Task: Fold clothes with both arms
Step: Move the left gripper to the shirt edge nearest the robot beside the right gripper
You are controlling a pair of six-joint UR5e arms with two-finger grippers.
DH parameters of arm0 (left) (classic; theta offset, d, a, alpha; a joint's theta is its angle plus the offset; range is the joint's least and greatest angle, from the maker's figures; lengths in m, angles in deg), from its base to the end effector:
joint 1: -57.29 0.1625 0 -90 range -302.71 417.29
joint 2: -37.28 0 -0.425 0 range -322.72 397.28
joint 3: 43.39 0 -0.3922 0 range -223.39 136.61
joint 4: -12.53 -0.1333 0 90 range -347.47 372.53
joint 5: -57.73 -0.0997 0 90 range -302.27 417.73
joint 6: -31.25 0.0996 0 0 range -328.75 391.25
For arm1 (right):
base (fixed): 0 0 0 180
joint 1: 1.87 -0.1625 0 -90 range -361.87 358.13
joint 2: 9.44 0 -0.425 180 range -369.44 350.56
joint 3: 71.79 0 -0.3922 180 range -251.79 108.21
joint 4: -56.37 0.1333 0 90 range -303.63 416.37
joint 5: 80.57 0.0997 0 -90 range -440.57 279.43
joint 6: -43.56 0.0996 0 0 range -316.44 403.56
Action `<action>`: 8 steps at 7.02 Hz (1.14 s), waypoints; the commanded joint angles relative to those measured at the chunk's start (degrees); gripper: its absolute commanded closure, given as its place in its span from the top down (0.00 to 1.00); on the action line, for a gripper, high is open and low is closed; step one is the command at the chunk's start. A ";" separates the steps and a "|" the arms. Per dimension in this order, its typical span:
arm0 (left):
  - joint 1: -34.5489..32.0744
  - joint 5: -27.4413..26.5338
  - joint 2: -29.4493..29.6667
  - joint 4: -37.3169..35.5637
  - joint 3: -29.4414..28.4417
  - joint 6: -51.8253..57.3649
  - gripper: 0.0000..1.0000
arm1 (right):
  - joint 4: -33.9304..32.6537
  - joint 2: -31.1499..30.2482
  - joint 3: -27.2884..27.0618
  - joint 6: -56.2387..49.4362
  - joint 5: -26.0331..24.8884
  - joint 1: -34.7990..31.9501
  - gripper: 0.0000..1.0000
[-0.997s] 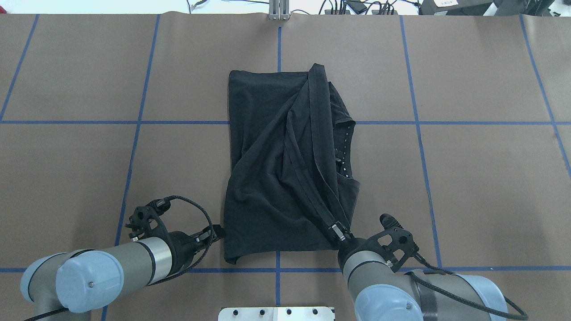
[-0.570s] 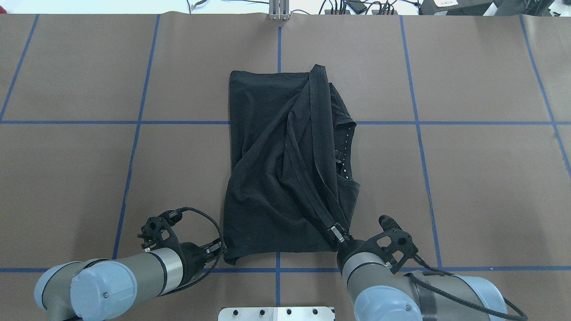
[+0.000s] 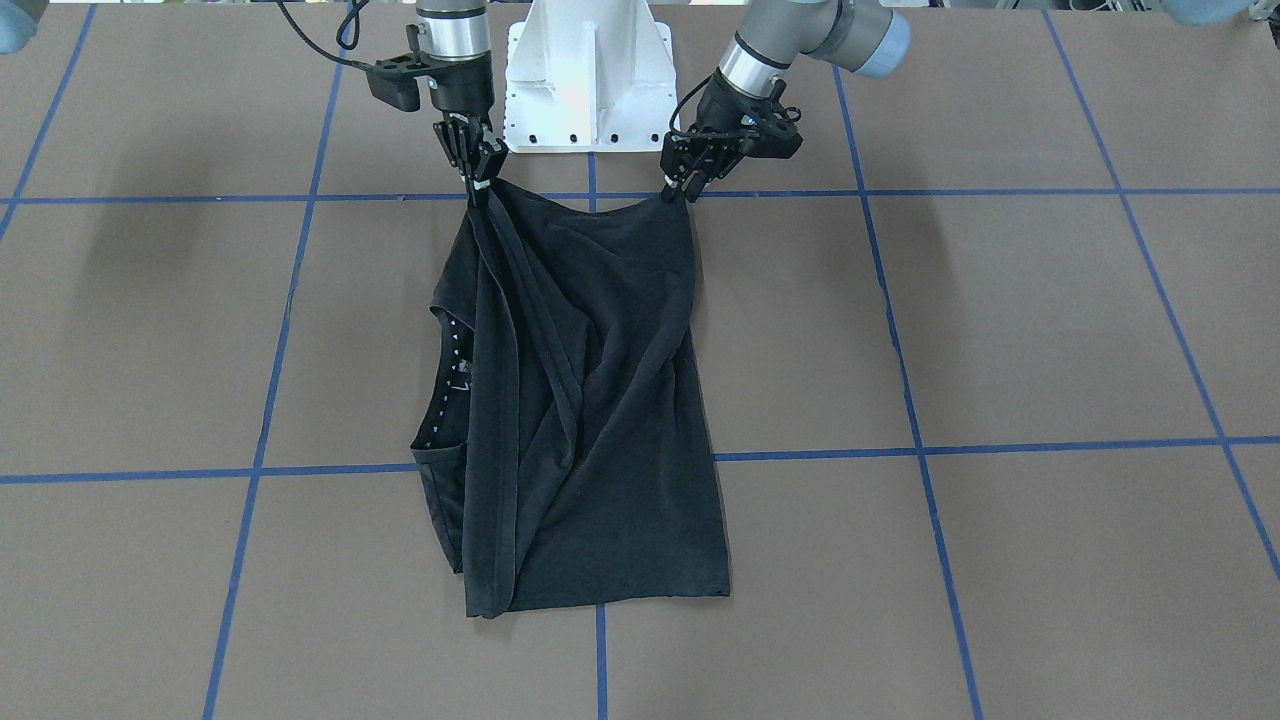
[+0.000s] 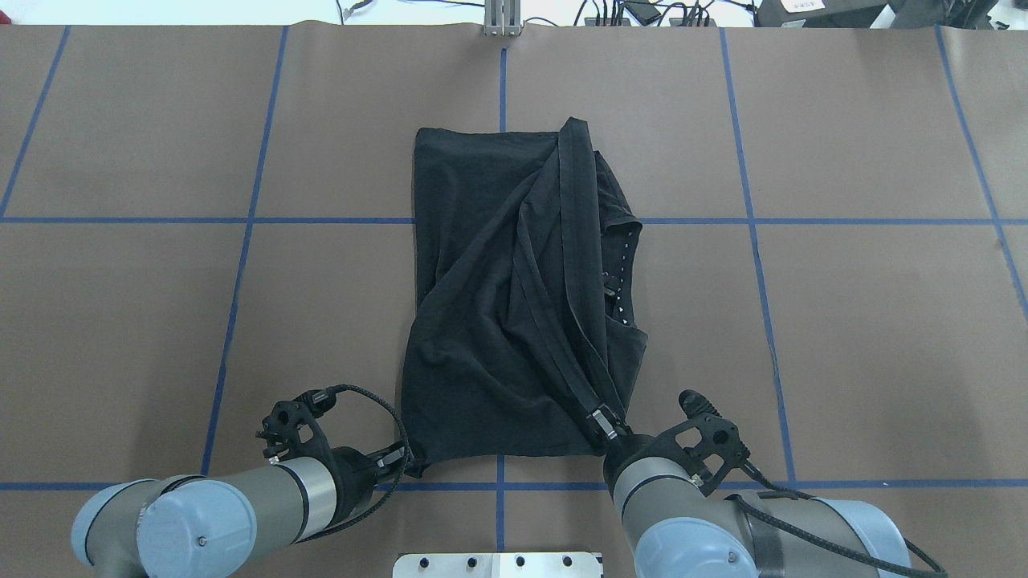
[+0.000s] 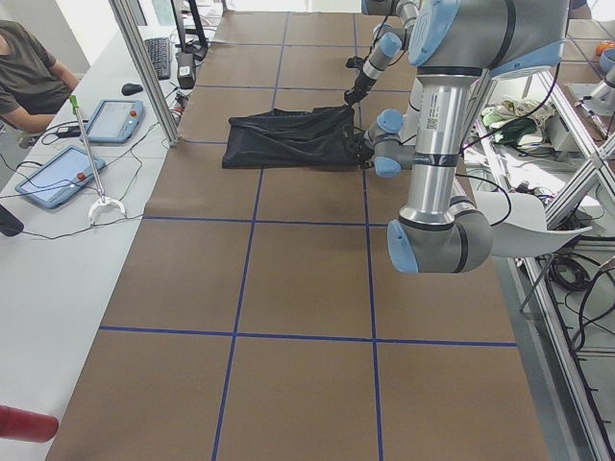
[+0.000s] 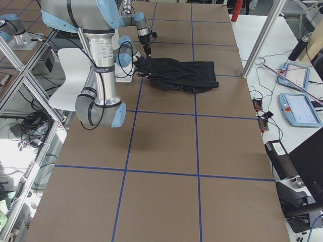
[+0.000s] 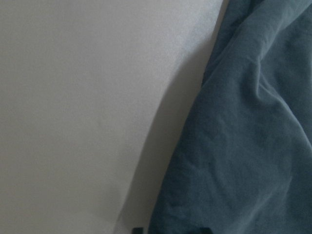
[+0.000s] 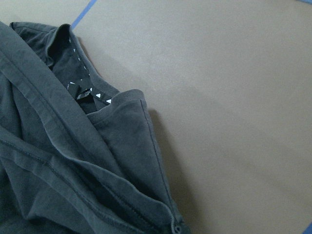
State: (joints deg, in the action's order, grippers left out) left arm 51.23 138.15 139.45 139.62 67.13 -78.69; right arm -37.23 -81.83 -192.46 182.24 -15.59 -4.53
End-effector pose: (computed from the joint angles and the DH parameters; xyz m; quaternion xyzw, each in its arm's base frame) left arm 0.5274 -0.2067 0.3065 -0.0009 0.5741 -0.2304 0.7857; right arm -0.5152 -0.1996 0.2689 0.0394 -0.4199 0.4654 0.7782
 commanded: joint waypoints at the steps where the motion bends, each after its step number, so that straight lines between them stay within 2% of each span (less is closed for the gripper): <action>1: 0.61 0.00 0.04 0.00 -0.13 -0.01 0.42 | 0.00 0.14 0.00 0.01 -0.03 0.02 0.00; 2: 0.70 0.09 0.04 0.00 -0.22 -0.10 0.30 | 0.00 -0.03 -0.35 0.01 -0.03 0.11 0.00; 3: 0.70 0.09 0.04 0.00 -0.39 -0.01 0.13 | 0.00 -0.03 -0.35 0.01 -0.03 0.11 0.00; 4: 0.70 0.27 0.04 -0.09 -0.39 -0.01 0.00 | 0.00 0.05 -0.35 0.01 -0.03 0.19 0.00; 6: 0.44 0.62 -0.13 -0.09 2.49 0.08 0.00 | 0.00 -0.47 -1.75 0.10 -0.03 0.46 0.00; 7: 0.09 1.92 -1.00 -0.61 7.47 0.08 0.00 | -0.09 -1.26 -3.59 0.36 -0.03 0.81 0.00; 8: -0.44 4.81 -1.01 -5.31 14.04 0.08 0.00 | -0.09 -3.44 -7.52 0.36 0.14 0.98 0.00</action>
State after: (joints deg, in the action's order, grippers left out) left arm 51.32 140.36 138.73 137.99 74.43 -78.62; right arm -37.29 -83.30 -196.27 182.51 -15.58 -3.82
